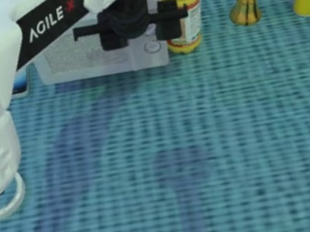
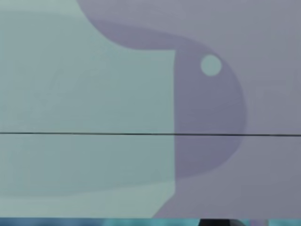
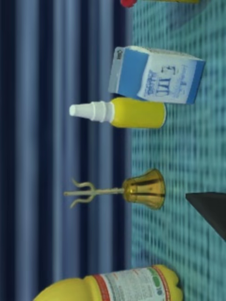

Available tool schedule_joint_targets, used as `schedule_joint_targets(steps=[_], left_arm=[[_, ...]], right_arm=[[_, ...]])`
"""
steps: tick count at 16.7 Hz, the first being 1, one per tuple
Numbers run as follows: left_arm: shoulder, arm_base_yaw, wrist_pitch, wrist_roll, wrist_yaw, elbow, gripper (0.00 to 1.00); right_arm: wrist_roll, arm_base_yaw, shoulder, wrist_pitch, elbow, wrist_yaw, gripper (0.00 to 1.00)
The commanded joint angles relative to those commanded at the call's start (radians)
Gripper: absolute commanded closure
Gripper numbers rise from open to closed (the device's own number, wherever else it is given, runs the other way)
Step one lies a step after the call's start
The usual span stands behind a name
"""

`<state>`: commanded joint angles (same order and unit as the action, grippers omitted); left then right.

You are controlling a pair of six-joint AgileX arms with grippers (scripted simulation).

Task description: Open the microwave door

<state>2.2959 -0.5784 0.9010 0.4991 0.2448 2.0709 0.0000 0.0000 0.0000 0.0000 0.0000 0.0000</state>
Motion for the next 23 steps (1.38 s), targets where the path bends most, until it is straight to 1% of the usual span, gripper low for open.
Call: schedule_joint_targets(steps=[7, 23], left_arm=[[-0.103, 0.003, -0.053, 0.017, 0.035, -0.151, 1.00], [-0.110, 0.003, -0.058, 0.019, 0.037, -0.157, 1.00]], right_arm=[[0.000, 0.000, 0.000, 0.000, 0.000, 0.000, 0.00], [0.000, 0.000, 0.000, 0.000, 0.000, 0.000, 0.00]])
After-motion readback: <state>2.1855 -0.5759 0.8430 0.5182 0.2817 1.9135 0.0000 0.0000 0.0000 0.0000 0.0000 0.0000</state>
